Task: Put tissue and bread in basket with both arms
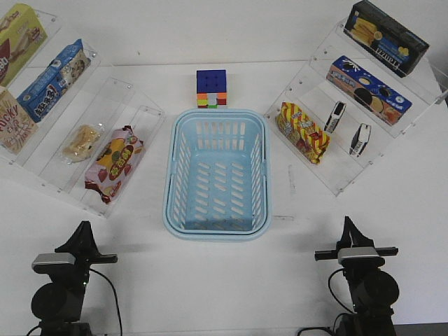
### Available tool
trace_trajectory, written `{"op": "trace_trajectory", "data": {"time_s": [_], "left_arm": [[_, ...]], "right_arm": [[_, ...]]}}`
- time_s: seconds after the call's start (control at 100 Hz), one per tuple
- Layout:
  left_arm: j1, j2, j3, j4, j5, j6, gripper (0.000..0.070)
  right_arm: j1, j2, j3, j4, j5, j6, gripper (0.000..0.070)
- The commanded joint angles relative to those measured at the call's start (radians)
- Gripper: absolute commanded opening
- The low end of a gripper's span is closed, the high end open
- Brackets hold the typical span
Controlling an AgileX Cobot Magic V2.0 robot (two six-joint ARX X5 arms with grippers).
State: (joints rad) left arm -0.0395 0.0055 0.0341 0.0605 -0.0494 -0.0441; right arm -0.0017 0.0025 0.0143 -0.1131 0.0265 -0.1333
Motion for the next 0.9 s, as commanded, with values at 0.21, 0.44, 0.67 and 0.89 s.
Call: {"op": "trace_trajectory", "data": {"time_s": [0.21,0.44,0.67,0.89], "left_arm": [[0.001,-0.001,-0.020,0.016,0.002,0.002,0.0001],[0.001,-0.001,-0.019,0.016,0.002,0.002,0.0001],[0.001,-0.001,-0.019,0.016,0.002,0.002,0.0001],[0.001,-0.001,-0.019,0.016,0.002,0.002,0.0001]], "right_arm": [[-0.002,-0.001,-0.002,0.013,0.000,0.010,0.0000],[-0.002,-0.001,-0.002,0.013,0.000,0.010,0.0000],[-0.002,-0.001,-0.002,0.015,-0.002,0.017,0.0000],[-0.002,-0.001,-0.002,0.085,-0.026,0.372,0.0000]]}}
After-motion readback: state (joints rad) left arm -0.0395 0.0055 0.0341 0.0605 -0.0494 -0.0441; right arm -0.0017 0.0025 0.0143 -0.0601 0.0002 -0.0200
